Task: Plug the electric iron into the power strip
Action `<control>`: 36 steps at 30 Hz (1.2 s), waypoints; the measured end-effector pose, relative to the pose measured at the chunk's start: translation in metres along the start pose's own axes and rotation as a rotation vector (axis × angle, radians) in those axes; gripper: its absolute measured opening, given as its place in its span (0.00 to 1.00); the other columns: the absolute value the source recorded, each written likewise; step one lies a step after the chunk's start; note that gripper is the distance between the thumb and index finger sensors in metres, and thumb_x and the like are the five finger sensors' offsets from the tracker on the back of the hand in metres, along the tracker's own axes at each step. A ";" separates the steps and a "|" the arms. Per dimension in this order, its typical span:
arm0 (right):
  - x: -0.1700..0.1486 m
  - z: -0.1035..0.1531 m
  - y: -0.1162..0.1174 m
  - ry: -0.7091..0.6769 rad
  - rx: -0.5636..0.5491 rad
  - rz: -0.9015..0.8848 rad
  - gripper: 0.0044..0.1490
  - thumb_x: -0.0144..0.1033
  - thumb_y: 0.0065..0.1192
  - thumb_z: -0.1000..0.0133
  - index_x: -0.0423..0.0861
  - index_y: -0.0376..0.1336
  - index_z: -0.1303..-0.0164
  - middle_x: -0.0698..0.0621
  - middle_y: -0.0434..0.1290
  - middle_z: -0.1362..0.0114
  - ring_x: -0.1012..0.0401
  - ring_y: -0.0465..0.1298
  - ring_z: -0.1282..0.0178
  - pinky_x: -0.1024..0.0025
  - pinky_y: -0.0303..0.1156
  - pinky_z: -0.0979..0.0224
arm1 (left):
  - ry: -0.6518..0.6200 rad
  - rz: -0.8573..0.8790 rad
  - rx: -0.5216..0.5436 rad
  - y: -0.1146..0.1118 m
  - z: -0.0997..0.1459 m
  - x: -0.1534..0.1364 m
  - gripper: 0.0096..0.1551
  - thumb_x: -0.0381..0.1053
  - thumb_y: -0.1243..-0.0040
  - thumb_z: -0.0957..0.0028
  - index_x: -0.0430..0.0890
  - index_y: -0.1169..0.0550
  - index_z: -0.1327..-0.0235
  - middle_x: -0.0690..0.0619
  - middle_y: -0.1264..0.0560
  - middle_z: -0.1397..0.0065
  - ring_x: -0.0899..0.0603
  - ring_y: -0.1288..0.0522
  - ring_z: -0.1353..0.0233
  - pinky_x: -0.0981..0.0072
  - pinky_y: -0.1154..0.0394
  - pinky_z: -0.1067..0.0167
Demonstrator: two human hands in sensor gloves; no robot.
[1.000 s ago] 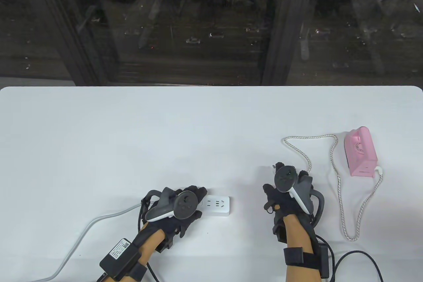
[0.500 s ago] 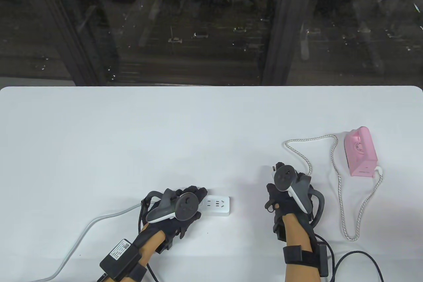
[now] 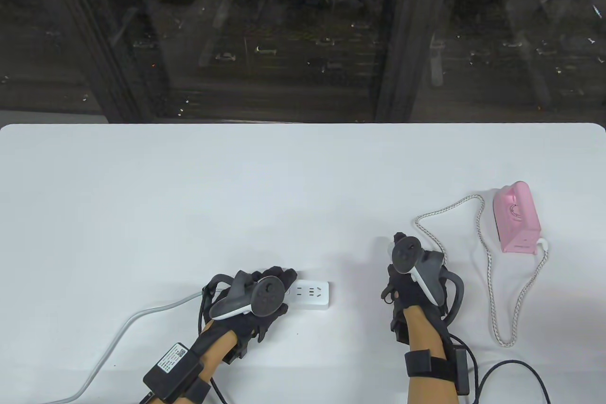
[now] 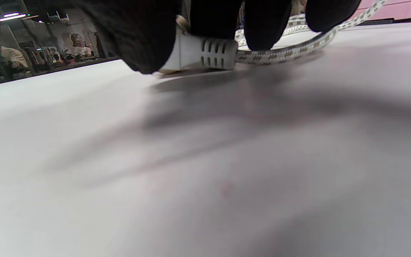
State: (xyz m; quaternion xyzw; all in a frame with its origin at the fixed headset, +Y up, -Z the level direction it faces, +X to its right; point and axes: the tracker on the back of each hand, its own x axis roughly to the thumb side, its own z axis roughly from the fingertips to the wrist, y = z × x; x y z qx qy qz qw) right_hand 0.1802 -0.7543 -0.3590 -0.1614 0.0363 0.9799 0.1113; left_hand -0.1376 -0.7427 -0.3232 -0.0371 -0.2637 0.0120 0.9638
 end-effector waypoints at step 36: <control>0.006 0.007 -0.011 -0.087 -0.086 -0.015 0.48 0.41 0.75 0.54 0.59 0.56 0.22 0.53 0.74 0.32 0.49 0.71 0.27 0.37 0.60 0.23 | -0.004 -0.002 -0.009 0.000 0.001 0.000 0.46 0.59 0.39 0.57 0.56 0.38 0.22 0.48 0.33 0.19 0.40 0.26 0.30 0.41 0.30 0.32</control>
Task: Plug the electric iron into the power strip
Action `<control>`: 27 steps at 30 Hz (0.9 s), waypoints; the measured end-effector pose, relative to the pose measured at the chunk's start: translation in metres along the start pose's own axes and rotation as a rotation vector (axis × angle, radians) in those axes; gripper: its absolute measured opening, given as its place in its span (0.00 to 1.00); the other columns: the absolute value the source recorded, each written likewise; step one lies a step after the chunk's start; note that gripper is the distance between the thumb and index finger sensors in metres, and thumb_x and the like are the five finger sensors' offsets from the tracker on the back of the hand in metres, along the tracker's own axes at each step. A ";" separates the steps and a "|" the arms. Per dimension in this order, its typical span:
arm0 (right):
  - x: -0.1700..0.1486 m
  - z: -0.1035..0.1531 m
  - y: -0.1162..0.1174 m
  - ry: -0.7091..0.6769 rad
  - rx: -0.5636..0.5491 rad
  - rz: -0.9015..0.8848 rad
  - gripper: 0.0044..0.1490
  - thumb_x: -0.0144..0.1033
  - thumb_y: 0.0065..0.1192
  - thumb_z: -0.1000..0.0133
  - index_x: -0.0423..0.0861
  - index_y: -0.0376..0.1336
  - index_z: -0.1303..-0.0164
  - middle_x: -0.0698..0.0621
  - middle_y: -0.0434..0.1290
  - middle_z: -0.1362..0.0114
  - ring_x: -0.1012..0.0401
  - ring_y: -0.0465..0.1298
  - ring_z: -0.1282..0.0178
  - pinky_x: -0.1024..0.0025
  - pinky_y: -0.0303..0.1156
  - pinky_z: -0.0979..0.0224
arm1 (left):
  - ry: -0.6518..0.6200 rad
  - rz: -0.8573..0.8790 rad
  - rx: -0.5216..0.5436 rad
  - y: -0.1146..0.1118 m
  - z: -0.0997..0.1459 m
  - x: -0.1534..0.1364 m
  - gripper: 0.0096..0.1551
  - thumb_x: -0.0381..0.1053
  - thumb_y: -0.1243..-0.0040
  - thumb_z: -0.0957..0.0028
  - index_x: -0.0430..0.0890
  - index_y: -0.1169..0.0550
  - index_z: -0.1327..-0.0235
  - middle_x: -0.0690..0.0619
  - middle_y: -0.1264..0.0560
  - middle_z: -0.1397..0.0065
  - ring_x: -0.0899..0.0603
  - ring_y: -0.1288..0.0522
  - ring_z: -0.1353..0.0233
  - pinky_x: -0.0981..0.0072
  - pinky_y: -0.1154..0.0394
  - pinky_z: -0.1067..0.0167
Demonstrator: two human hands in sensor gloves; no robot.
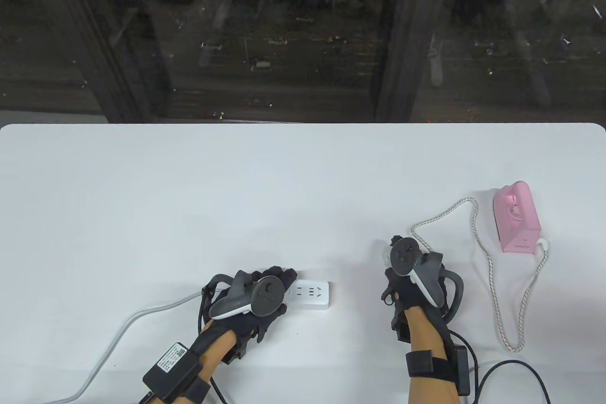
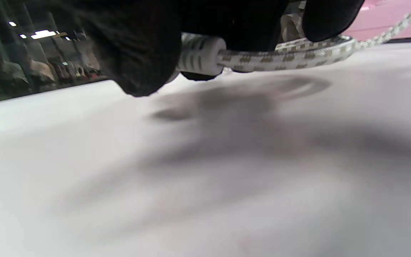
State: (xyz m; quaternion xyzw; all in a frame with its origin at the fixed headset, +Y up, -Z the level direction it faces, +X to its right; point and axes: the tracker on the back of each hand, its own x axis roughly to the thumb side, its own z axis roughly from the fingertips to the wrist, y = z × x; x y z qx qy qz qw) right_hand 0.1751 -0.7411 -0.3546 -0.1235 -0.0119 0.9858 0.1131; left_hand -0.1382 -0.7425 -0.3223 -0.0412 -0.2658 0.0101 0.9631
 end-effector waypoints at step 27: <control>0.073 0.051 -0.018 -0.533 0.106 -0.205 0.36 0.37 0.62 0.50 0.60 0.63 0.27 0.53 0.76 0.30 0.49 0.72 0.25 0.32 0.58 0.21 | -0.002 0.006 -0.001 -0.001 0.001 -0.001 0.45 0.59 0.39 0.58 0.57 0.38 0.22 0.49 0.34 0.19 0.40 0.26 0.30 0.41 0.30 0.32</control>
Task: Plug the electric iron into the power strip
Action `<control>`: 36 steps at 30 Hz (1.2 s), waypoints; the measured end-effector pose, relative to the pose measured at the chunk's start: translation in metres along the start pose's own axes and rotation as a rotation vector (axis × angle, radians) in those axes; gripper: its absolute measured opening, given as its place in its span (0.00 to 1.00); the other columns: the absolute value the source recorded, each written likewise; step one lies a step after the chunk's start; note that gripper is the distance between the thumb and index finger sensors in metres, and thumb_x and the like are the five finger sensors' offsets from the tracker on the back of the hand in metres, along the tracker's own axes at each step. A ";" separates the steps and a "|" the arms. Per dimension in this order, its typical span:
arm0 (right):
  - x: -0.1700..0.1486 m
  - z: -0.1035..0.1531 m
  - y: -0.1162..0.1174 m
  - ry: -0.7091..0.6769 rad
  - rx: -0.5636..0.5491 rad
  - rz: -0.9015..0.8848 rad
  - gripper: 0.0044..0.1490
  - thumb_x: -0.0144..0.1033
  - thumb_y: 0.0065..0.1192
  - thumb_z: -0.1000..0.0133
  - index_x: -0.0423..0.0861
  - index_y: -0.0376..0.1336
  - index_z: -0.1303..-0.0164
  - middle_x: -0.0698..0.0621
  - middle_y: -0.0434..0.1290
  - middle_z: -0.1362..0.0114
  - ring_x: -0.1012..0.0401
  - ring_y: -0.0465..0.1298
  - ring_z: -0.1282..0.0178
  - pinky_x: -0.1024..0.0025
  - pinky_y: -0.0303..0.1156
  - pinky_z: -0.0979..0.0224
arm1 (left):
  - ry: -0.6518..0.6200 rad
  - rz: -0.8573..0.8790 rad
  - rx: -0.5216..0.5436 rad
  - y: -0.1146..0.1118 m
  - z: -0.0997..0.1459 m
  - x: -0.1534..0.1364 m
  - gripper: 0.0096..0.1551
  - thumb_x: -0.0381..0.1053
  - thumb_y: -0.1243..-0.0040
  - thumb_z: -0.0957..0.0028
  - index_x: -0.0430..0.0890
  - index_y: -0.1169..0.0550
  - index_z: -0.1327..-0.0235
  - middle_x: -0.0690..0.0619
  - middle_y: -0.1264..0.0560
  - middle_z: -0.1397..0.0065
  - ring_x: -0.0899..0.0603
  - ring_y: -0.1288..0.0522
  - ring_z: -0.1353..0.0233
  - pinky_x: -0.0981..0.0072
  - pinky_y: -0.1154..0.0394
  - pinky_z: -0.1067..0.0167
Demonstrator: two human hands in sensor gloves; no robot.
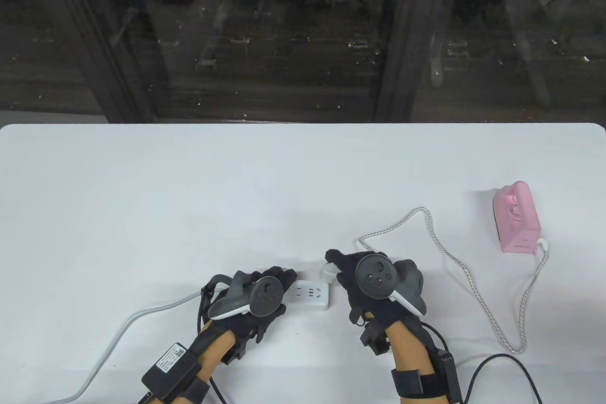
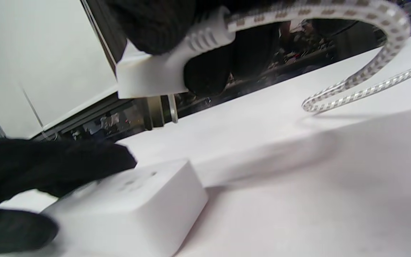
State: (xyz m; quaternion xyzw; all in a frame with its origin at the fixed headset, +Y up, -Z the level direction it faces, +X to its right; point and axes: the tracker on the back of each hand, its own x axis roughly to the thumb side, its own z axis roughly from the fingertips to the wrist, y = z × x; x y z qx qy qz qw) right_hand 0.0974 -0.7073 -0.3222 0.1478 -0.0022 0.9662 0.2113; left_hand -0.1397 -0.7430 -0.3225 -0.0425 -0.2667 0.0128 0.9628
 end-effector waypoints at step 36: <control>0.020 -0.007 0.017 -0.015 0.095 0.112 0.36 0.42 0.69 0.51 0.60 0.65 0.29 0.53 0.78 0.32 0.49 0.74 0.27 0.33 0.60 0.22 | 0.008 0.014 0.005 0.000 0.000 -0.001 0.45 0.59 0.39 0.58 0.58 0.37 0.23 0.50 0.33 0.19 0.41 0.26 0.30 0.42 0.30 0.32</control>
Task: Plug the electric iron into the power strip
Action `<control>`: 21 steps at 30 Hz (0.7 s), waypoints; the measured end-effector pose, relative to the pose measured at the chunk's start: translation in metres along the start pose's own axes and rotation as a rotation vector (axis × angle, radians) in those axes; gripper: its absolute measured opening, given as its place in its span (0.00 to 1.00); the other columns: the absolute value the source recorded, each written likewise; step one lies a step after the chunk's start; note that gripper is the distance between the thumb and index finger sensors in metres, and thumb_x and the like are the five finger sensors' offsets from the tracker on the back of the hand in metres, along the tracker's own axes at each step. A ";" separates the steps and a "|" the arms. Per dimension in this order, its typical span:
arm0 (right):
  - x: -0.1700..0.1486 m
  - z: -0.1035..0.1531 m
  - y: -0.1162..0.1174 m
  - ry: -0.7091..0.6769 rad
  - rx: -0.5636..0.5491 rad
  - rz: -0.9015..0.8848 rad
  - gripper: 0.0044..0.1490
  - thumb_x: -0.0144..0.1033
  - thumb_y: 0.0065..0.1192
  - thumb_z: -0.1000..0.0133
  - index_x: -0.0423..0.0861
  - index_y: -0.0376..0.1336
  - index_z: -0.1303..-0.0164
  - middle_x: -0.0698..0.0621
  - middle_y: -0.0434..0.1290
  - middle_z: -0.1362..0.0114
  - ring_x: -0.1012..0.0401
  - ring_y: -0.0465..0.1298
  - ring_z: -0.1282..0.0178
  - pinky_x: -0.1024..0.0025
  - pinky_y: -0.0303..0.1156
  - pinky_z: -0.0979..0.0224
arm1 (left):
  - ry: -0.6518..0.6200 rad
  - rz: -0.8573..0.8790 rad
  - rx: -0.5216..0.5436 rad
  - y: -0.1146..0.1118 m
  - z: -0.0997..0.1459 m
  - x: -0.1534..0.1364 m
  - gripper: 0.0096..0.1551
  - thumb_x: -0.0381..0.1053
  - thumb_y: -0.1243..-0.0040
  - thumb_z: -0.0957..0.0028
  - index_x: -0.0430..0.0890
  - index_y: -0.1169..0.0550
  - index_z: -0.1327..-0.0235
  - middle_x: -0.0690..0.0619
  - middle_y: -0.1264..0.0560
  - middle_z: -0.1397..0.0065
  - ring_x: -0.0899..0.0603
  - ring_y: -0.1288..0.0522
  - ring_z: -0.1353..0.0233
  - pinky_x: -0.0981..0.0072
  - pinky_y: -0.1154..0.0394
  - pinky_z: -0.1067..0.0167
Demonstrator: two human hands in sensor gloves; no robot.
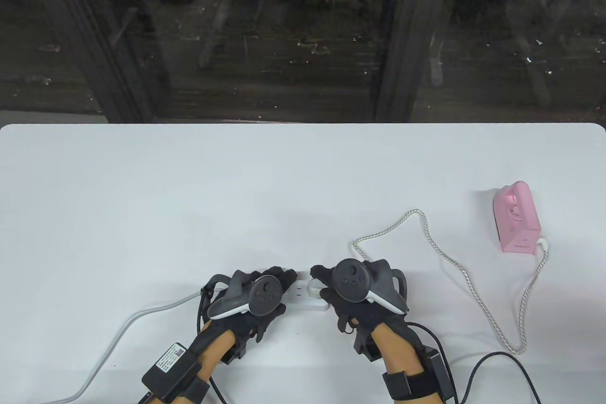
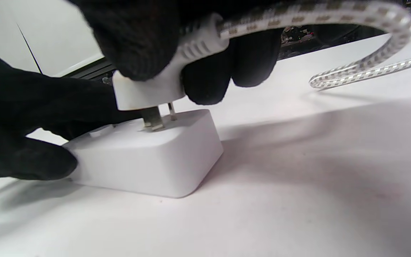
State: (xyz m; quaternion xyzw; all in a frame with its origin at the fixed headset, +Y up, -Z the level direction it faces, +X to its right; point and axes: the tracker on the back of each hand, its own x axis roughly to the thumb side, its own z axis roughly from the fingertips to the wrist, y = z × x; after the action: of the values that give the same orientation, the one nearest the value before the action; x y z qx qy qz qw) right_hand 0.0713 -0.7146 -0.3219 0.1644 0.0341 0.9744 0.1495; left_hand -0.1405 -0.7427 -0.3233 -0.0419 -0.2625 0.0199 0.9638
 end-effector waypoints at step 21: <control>0.008 -0.001 0.005 -0.014 -0.029 0.085 0.35 0.44 0.72 0.54 0.59 0.68 0.33 0.53 0.77 0.31 0.49 0.74 0.27 0.33 0.61 0.23 | 0.000 -0.011 0.005 0.000 0.000 0.000 0.45 0.59 0.38 0.59 0.58 0.37 0.23 0.50 0.32 0.20 0.41 0.25 0.30 0.42 0.29 0.32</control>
State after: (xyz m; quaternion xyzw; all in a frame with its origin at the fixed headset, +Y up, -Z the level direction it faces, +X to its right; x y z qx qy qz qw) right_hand 0.0628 -0.7169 -0.3199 0.1704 0.0120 0.9791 0.1103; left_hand -0.1401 -0.7428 -0.3234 -0.0380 -0.2629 0.0154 0.9640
